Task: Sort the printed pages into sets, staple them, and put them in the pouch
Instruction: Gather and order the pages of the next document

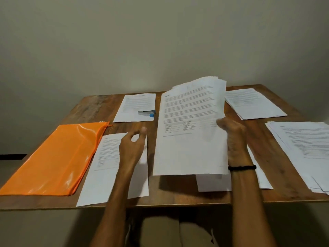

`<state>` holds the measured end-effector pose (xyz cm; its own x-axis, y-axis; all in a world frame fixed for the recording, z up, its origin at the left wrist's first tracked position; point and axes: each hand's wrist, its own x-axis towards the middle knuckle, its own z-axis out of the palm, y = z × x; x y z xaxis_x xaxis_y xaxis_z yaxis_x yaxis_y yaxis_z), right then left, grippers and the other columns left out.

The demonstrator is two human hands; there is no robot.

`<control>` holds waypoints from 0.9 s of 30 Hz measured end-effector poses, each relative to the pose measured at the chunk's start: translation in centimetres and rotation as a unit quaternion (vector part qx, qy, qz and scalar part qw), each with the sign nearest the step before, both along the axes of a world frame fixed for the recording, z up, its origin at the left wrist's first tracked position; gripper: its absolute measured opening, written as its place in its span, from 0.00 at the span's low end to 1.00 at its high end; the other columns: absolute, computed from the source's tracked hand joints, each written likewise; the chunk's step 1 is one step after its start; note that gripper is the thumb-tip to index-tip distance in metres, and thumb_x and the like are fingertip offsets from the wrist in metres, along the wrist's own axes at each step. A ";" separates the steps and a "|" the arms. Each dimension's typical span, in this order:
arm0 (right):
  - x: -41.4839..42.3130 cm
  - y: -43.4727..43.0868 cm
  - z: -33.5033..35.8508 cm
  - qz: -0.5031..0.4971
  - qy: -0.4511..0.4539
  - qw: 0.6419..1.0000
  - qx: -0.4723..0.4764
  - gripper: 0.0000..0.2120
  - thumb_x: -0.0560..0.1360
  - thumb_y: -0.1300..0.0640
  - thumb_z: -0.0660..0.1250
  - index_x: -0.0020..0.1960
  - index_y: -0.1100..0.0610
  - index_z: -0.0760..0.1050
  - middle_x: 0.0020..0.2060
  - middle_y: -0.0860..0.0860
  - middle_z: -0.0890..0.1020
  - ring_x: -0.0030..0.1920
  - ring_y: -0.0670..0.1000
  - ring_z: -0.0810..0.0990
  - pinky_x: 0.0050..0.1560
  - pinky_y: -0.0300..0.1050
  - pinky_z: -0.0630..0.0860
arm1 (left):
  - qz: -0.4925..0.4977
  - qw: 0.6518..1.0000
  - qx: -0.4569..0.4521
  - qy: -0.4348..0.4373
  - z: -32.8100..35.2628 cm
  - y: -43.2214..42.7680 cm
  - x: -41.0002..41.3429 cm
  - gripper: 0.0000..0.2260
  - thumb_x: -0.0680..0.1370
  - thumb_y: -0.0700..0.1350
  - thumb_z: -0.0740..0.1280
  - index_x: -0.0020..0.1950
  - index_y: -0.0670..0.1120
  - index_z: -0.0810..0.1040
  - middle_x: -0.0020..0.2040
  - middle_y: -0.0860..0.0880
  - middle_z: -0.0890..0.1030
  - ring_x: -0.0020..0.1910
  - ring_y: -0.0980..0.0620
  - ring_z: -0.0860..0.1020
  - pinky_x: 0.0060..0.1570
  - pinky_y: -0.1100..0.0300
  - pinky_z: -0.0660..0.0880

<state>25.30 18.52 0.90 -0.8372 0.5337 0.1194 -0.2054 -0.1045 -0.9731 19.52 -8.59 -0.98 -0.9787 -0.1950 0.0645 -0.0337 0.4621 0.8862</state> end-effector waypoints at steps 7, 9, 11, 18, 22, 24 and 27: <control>0.6 -0.2 -1.3 0.024 -0.033 0.998 0.057 0.10 0.77 0.62 0.70 0.40 0.67 0.76 0.35 0.56 0.82 0.38 0.59 0.80 0.39 0.38 0.79 | -0.249 0.885 0.378 -0.110 2.3 1.9 1.2 0.16 0.84 0.55 0.60 0.67 0.50 0.77 0.62 0.44 0.83 0.58 0.41 0.82 0.59 0.41 0.78; 1.1 -0.9 -1.6 0.065 -0.047 0.996 0.043 0.06 0.78 0.62 0.69 0.43 0.63 0.80 0.37 0.50 0.86 0.39 0.52 0.85 0.39 0.38 0.80 | -0.213 0.928 0.304 -0.041 1.5 2.2 1.1 0.12 0.82 0.44 0.66 0.65 0.45 0.78 0.59 0.45 0.84 0.55 0.43 0.84 0.58 0.41 0.79; 1.2 -1.1 -2.4 0.101 -0.049 0.993 0.032 0.05 0.79 0.59 0.69 0.49 0.60 0.83 0.45 0.51 0.88 0.45 0.51 0.87 0.44 0.43 0.83 | -0.160 0.957 0.241 0.016 0.5 2.3 0.8 0.13 0.79 0.41 0.70 0.64 0.44 0.79 0.55 0.50 0.86 0.52 0.48 0.85 0.55 0.48 0.81; 1.3 -1.4 -3.4 0.139 -0.046 0.989 0.024 0.06 0.77 0.59 0.70 0.53 0.58 0.82 0.48 0.49 0.87 0.48 0.52 0.87 0.44 0.41 0.82 | -0.093 0.963 0.246 0.058 -0.4 1.7 0.4 0.22 0.73 0.35 0.75 0.65 0.46 0.77 0.51 0.55 0.85 0.47 0.56 0.85 0.40 0.65 0.81; 0.8 -1.7 -3.3 0.132 -0.040 0.990 0.010 0.11 0.75 0.63 0.73 0.57 0.59 0.79 0.50 0.53 0.87 0.50 0.53 0.87 0.49 0.46 0.83 | -0.099 0.952 0.286 0.051 -0.3 1.1 -0.2 0.25 0.71 0.27 0.72 0.62 0.49 0.75 0.49 0.55 0.86 0.49 0.51 0.85 0.41 0.60 0.81; 0.6 -1.9 -3.3 0.125 -0.042 0.991 -0.008 0.14 0.74 0.63 0.73 0.59 0.59 0.76 0.49 0.54 0.87 0.49 0.54 0.87 0.46 0.45 0.83 | -0.105 0.950 0.289 0.056 -0.1 0.9 -0.3 0.27 0.71 0.25 0.71 0.63 0.48 0.74 0.50 0.53 0.86 0.50 0.49 0.85 0.42 0.57 0.82; 0.4 -2.1 -3.1 0.116 -0.035 0.992 -0.035 0.20 0.74 0.62 0.74 0.62 0.59 0.73 0.49 0.56 0.87 0.49 0.55 0.87 0.48 0.49 0.84 | -0.112 0.947 0.296 0.057 -0.1 0.6 -0.5 0.28 0.71 0.24 0.70 0.66 0.45 0.73 0.55 0.48 0.85 0.53 0.46 0.84 0.47 0.53 0.82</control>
<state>25.73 16.37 -2.22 -0.9432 0.3311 0.0262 -0.1005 -0.2094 -0.9727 19.04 -7.97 -1.11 -0.9929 -0.0176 0.1174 0.1187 -0.1322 0.9841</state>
